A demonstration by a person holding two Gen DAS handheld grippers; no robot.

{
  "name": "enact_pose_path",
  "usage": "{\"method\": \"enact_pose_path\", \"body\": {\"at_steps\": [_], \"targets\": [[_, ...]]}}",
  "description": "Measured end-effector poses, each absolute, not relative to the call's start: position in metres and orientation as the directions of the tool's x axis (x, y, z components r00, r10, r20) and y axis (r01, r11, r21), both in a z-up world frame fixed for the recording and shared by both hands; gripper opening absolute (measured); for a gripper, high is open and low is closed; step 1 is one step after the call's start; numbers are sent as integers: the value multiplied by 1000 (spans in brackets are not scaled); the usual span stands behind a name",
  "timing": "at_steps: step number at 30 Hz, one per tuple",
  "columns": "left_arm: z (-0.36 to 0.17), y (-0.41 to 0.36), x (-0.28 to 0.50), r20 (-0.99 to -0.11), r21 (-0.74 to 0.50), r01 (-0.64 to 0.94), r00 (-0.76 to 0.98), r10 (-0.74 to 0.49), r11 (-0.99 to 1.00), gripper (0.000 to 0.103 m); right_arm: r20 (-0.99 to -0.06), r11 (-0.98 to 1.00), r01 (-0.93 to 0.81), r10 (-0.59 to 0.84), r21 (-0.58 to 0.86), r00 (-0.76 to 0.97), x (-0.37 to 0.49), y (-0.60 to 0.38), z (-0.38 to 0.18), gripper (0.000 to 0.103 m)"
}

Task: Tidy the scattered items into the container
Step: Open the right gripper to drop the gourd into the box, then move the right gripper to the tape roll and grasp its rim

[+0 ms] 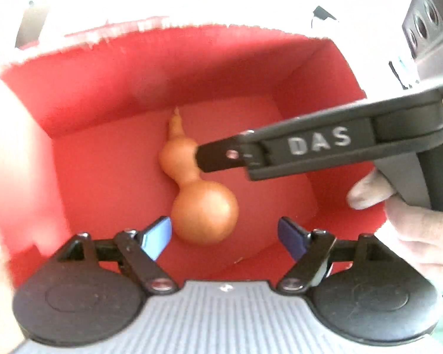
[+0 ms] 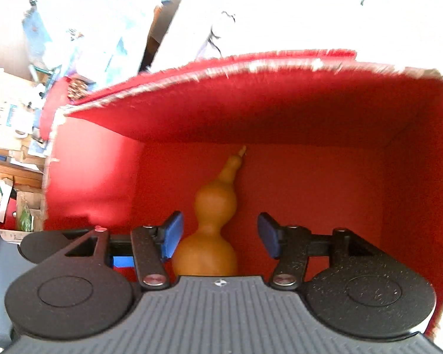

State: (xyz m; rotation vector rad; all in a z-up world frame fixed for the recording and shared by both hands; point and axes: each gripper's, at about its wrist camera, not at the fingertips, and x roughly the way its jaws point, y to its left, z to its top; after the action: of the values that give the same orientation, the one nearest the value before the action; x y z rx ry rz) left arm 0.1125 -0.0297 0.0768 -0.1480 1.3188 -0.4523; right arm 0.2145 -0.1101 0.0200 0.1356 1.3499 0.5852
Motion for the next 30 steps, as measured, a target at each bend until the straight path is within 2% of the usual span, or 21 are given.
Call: {"method": "enact_pose_path", "body": {"at_steps": [4, 5, 6, 10, 13, 21, 25, 30], "targets": [[119, -39, 73, -875, -325, 243, 291, -388, 914, 81, -839, 820, -372, 519, 435, 164, 193, -129, 49, 59], [120, -36, 69, -865, -314, 239, 326, -381, 919, 82, -829, 814, -386, 528, 434, 184, 187, -134, 56, 59], [95, -16, 90, -857, -298, 230, 362, -365, 927, 85, -820, 810, -397, 536, 431, 202, 180, -140, 62, 59], [118, -20, 54, -828, -203, 164, 498, -258, 965, 95, -803, 811, -419, 537, 407, 258, 166, -161, 67, 59], [105, -5, 55, -807, -142, 83, 567, -164, 986, 97, -796, 822, -433, 521, 370, 308, 154, -162, 64, 59], [106, -12, 13, -820, -4, -161, 566, 89, 987, 98, -813, 854, -434, 456, 285, 363, 128, -151, 42, 59], [91, -13, -2, -827, 82, -258, 522, 210, 963, 98, -788, 874, -445, 410, 195, 460, 101, -146, 44, 59], [78, -9, -15, -812, 112, -332, 513, 278, 937, 98, -781, 856, -459, 450, 238, 434, 89, -145, 44, 59]]}}
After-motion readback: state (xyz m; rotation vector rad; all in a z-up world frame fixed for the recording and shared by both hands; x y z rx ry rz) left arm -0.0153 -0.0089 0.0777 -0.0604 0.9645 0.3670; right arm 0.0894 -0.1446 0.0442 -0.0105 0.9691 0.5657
